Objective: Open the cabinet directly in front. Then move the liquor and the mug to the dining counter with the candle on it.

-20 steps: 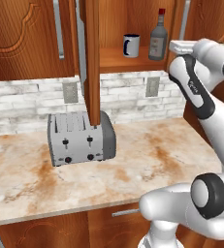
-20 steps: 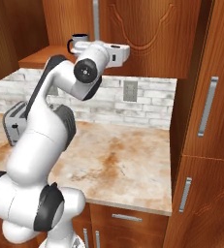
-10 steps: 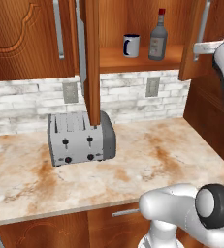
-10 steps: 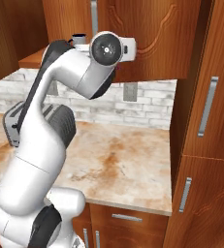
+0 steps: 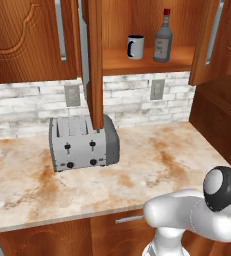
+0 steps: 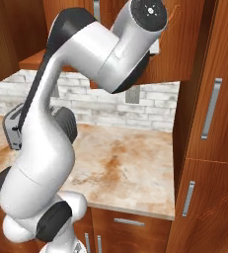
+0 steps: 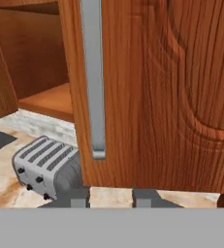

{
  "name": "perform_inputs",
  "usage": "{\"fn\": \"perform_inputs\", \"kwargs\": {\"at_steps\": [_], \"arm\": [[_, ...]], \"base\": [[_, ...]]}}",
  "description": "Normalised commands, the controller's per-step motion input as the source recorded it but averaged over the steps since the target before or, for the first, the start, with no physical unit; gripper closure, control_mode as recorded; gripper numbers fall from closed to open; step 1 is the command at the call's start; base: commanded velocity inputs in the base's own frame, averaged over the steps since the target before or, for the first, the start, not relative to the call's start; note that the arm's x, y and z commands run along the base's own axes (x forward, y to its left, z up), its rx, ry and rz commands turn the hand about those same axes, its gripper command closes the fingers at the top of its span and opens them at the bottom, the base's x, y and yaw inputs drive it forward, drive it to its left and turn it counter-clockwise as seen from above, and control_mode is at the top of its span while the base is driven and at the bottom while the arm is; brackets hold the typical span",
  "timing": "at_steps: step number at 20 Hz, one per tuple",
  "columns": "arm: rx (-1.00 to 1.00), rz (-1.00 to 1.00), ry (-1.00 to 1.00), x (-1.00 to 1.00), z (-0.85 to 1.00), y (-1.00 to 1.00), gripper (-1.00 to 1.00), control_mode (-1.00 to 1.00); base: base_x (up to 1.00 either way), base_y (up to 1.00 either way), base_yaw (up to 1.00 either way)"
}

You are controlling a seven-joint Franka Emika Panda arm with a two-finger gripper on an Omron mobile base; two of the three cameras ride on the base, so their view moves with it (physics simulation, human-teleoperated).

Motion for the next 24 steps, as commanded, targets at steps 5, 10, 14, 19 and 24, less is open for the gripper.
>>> {"fn": "perform_inputs", "kwargs": {"at_steps": [5,10,14,19,24], "arm": [[-0.06,0.13,-0.31,-1.00,-1.00,0.04,-1.00,-1.00],[-0.09,0.16,-0.22,-1.00,-1.00,0.67,-1.00,-1.00],[0.00,0.16,-0.09,-1.00,-1.00,1.00,-1.00,-1.00],[-0.13,-0.17,-0.43,-0.17,0.10,0.78,-1.00,-1.00],[-0.25,-0.29,-0.34,0.00,0.42,0.99,-1.00,-1.00]], "base": [[0.00,0.00,0.00],[0.00,0.00,0.00],[0.00,0.00,0.00],[0.00,0.00,0.00],[0.00,0.00,0.00]]}}
